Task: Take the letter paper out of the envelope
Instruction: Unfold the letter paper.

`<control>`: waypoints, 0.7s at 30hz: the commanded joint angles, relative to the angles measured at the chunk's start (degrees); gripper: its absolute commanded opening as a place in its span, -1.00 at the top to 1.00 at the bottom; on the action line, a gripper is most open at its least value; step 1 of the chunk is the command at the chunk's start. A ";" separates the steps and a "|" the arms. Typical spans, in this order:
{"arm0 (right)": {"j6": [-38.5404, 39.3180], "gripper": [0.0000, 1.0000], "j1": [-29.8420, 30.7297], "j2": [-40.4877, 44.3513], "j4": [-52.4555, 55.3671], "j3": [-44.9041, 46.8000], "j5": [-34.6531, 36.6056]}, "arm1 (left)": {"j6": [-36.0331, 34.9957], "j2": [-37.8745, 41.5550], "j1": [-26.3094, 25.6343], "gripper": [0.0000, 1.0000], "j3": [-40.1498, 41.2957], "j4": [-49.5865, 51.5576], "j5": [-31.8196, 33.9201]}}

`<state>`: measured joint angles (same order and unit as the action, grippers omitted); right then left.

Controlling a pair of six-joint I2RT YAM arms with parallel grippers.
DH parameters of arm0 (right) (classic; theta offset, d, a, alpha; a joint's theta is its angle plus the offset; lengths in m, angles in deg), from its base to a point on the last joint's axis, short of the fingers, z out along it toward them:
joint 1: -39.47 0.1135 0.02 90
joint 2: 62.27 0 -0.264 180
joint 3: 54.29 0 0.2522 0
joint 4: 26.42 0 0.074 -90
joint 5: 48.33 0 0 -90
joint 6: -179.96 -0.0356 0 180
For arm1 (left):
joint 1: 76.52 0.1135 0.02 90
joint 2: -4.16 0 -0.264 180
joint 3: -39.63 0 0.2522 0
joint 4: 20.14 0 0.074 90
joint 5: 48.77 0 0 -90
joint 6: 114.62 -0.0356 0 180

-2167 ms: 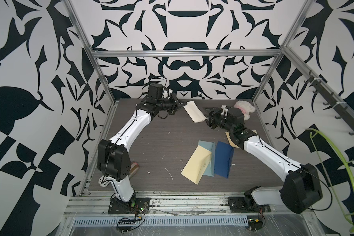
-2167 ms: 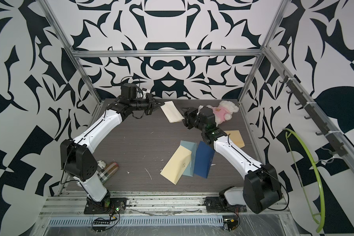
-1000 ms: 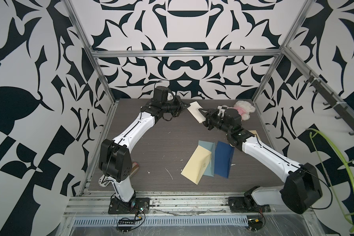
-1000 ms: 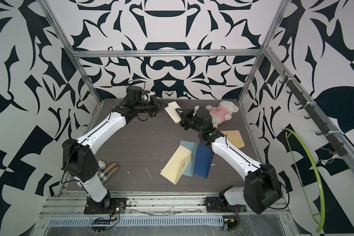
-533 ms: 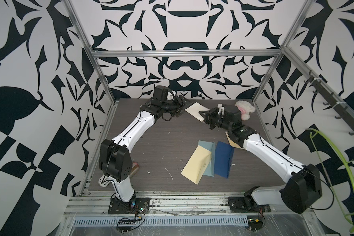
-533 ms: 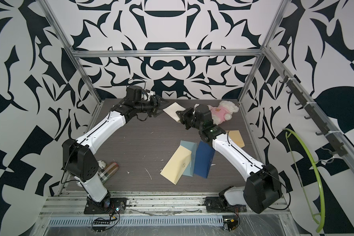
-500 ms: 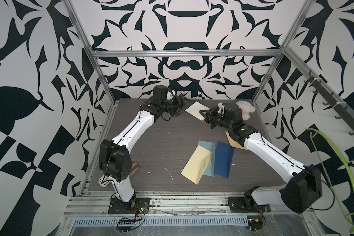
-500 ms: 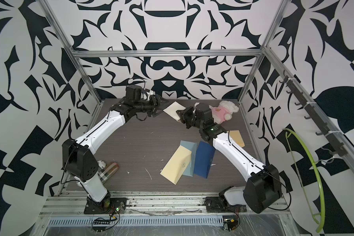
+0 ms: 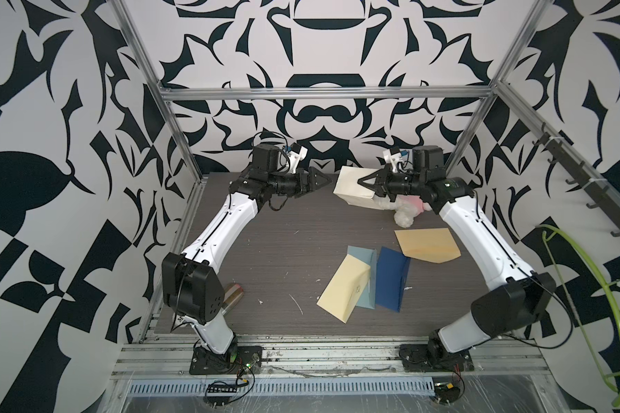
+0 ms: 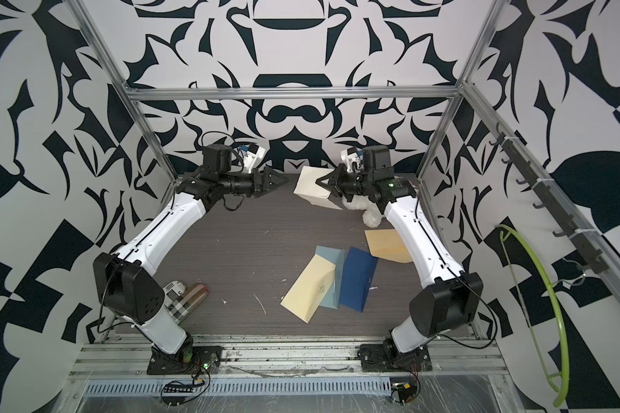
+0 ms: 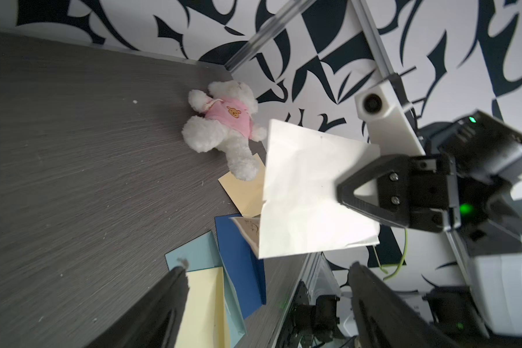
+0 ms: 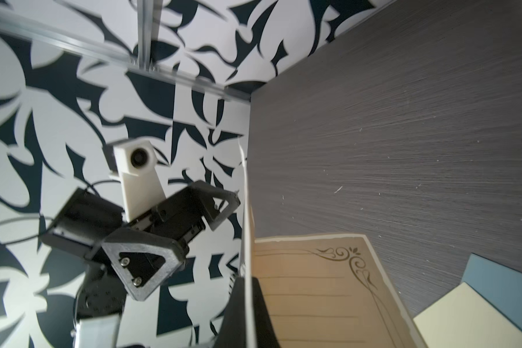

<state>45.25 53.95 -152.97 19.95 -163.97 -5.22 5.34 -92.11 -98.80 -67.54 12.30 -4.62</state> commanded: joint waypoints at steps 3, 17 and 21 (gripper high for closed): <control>12.57 1.00 0.37 0.45 8.97 -4.35 -13.30 | -8.51 1.40 0.23 -0.79 2.29 -1.25 -10.45; 6.77 1.00 0.49 -2.74 -1.16 -3.94 -18.33 | 0.58 2.13 -2.30 -0.52 6.73 -12.63 -16.21; 6.86 1.00 0.46 -3.98 -2.20 -4.76 -18.02 | 1.35 2.49 -2.41 -0.37 6.68 -11.95 -16.77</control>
<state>52.42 54.23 -157.18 21.06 -166.24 -22.12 5.75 -91.54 -101.21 -60.78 1.48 -19.57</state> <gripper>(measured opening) 0.046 0.697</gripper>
